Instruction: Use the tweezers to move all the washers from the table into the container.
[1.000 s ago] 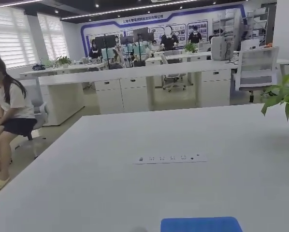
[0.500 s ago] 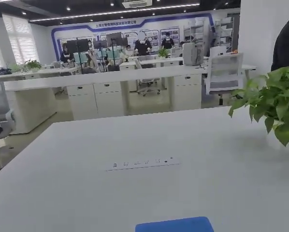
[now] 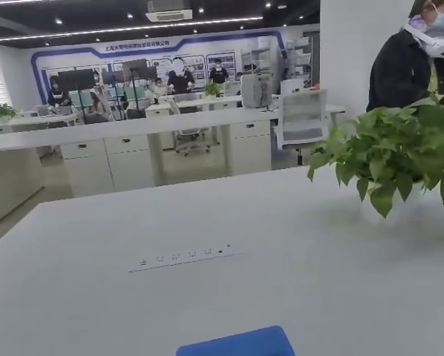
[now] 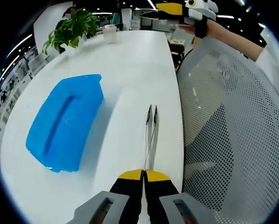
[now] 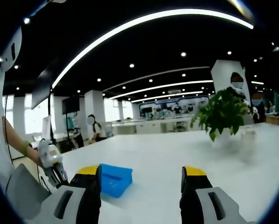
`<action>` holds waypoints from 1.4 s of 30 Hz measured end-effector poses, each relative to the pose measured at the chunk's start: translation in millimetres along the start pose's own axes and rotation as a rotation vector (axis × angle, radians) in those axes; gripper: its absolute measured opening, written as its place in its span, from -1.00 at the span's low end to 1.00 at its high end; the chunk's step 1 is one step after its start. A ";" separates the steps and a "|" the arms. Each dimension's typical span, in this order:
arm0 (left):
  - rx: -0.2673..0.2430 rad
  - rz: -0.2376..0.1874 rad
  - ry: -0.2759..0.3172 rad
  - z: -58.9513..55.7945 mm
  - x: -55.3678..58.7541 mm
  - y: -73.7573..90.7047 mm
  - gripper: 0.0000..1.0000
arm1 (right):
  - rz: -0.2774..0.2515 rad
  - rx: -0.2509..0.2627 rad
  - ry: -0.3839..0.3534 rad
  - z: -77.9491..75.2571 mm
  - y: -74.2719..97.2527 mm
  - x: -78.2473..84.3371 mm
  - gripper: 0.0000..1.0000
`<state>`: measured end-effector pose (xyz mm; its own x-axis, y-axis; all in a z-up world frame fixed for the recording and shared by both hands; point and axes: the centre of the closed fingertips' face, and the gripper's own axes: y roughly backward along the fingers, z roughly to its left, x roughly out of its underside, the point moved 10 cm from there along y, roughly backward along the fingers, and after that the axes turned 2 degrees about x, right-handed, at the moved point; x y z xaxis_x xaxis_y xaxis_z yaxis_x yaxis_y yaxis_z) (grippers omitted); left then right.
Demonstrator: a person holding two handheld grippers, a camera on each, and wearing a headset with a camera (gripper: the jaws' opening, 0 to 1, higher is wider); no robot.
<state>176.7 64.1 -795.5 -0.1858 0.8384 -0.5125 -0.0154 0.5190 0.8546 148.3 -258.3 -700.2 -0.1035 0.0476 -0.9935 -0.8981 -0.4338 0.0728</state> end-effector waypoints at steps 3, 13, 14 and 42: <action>0.000 -0.006 -0.011 -1.6 -0.7 -1.0 -1.00 | 0.031 -0.009 0.033 4.4 -1.8 0.5 0.29; -0.054 -0.088 0.101 -8.8 6.7 6.0 -0.94 | 0.076 -0.056 0.071 5.7 -2.6 5.8 0.22; -0.068 -0.112 0.125 -10.3 7.3 8.7 -0.89 | 0.076 -0.053 0.075 5.7 -2.4 5.7 0.22; -0.884 -0.915 0.523 -42.0 8.8 109.2 0.97 | -0.023 0.028 0.218 5.8 -7.8 -2.2 0.91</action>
<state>132.1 121.2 -703.2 -0.1124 -0.0038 -0.9937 -0.9091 0.4041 0.1013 153.0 -249.8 -698.0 0.0094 -0.1403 -0.9901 -0.9110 -0.4094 0.0494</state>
